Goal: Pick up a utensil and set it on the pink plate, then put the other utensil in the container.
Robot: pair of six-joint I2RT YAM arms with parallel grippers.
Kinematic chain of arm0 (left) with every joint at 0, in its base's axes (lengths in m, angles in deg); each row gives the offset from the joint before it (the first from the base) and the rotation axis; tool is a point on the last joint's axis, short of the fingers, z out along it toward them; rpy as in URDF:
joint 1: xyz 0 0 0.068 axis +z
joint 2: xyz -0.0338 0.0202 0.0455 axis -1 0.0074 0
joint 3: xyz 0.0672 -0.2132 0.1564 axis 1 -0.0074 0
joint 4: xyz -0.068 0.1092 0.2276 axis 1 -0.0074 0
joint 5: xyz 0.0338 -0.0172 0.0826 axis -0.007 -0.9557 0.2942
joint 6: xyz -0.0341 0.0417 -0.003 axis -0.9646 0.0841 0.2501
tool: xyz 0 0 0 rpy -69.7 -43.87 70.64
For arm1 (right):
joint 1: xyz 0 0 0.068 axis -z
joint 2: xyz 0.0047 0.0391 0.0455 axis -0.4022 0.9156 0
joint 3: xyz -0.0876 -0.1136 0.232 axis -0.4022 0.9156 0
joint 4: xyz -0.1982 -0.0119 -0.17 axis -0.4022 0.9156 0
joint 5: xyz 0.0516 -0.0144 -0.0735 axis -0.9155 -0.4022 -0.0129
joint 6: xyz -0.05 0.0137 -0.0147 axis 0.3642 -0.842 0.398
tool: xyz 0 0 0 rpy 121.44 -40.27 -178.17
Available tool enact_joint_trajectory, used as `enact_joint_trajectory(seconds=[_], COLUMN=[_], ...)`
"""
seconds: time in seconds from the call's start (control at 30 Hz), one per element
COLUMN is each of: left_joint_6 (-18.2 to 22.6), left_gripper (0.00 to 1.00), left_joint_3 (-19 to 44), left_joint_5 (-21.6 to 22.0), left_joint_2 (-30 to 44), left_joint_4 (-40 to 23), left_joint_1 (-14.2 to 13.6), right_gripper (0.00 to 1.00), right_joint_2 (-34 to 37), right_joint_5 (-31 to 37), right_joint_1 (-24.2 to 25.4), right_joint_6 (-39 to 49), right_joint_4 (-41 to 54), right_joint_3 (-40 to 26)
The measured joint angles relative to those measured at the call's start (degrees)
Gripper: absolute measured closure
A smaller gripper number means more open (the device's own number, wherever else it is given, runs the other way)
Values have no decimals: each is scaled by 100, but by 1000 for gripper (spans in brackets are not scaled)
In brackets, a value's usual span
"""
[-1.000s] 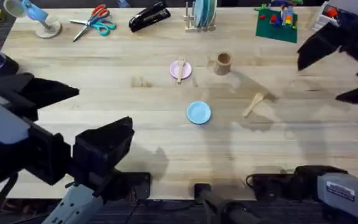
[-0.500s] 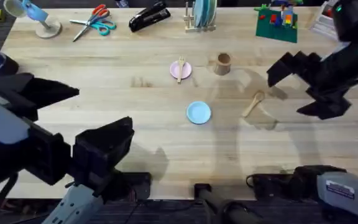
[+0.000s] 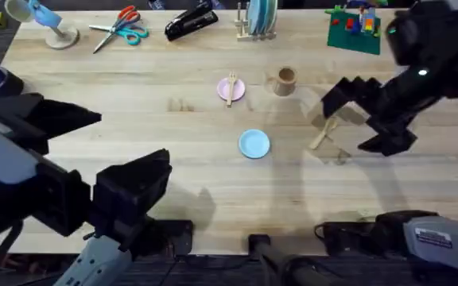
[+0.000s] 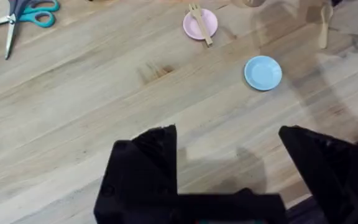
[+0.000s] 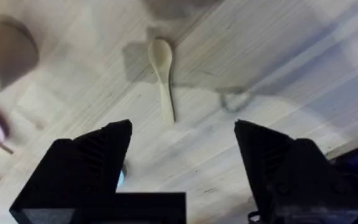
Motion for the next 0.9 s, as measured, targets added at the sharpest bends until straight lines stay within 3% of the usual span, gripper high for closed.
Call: enact_joint_trajectory(seconds=[0.4,0.9], left_joint_6=[0,2], left_gripper=[8,5], left_joint_3=[0,0], left_joint_5=[0,0], left_joint_2=[1,1], left_joint_4=[0,0], left_joint_1=[0,0], right_gripper=[7,7], right_joint_2=[691,1308], right_joint_5=[-4,-4], right_joint_1=[-142,-142], right_joint_6=[-271,-300], right_joint_4=[-924,-1027], right_joint_3=[2,2])
